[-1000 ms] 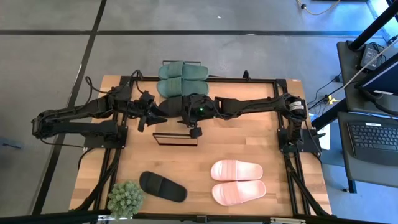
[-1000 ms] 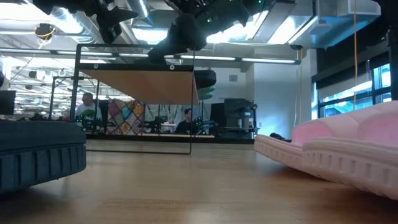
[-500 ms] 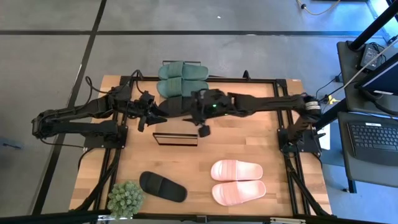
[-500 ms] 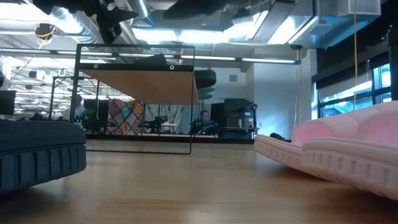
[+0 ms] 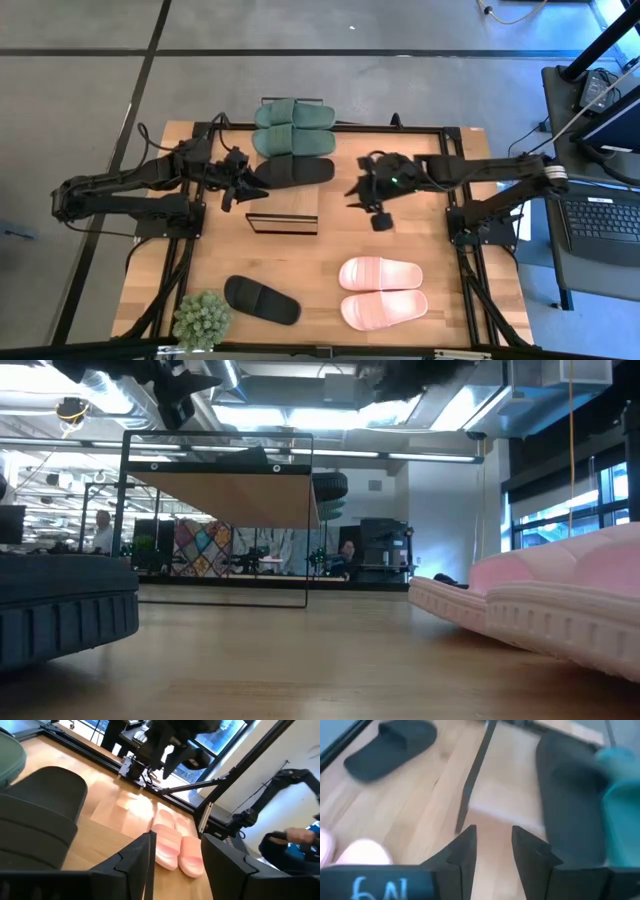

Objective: Pick and place slides into the shelf
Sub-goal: Put the black slipper on the shelf

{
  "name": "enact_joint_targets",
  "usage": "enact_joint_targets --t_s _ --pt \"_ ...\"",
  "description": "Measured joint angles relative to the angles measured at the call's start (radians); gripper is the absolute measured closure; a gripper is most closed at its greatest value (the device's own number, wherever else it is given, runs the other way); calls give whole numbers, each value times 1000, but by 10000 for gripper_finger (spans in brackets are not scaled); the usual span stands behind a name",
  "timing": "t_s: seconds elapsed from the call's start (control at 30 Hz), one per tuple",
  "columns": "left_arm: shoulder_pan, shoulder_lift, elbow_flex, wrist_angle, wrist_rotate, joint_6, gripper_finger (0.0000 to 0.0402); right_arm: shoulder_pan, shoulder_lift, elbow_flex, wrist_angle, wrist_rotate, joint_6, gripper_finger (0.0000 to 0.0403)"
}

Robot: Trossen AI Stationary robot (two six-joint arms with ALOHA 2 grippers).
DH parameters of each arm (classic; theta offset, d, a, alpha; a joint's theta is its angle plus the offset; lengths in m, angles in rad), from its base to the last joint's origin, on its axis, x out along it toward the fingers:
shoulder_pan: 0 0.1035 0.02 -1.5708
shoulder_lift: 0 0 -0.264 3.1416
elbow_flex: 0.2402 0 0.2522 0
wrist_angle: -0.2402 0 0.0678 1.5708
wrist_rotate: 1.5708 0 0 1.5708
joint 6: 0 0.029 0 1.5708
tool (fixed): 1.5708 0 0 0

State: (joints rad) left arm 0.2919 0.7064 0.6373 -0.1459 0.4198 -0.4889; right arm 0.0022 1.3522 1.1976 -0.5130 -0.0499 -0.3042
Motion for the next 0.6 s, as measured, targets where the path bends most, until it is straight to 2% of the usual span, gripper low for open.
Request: enact_joint_targets --t_s 0.17,0.27,0.33,0.43,0.6 --pt "-37 8 0 1 31 -31 233 26 -144 -221 176 52 53 278" --pt "-80 21 0 0 -2 -251 233 29 -202 -301 256 67 60 278" --pt "-119 33 0 -1 -21 -365 233 28 -227 -326 281 69 60 278" --pt "-196 52 0 -14 -43 -454 233 27 -248 -343 290 73 37 278" --pt "-327 40 0 -79 -203 -528 233 26 -251 -348 293 82 24 278"
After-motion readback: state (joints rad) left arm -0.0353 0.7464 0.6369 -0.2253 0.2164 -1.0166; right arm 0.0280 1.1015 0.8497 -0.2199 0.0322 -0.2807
